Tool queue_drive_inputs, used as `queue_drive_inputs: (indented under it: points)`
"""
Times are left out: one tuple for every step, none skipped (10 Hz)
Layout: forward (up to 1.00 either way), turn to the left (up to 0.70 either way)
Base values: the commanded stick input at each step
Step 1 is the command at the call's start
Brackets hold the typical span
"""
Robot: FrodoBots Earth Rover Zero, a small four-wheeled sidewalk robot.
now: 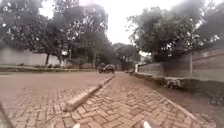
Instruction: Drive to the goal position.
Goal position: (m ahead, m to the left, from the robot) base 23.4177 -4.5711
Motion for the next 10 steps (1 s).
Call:
queue_drive_inputs:
  points:
    - [0.7, -0.27]
    - [0.7, -0.11]
    - [0.7, 0.05]
    - [0.7, 0.07]
    - [0.7, 0.1]
    - [0.7, 0.06]
    - [0.7, 0.06]
    - [0.7, 0.06]
    - [0.7, 0.11]
    - [0.7, 0.15]
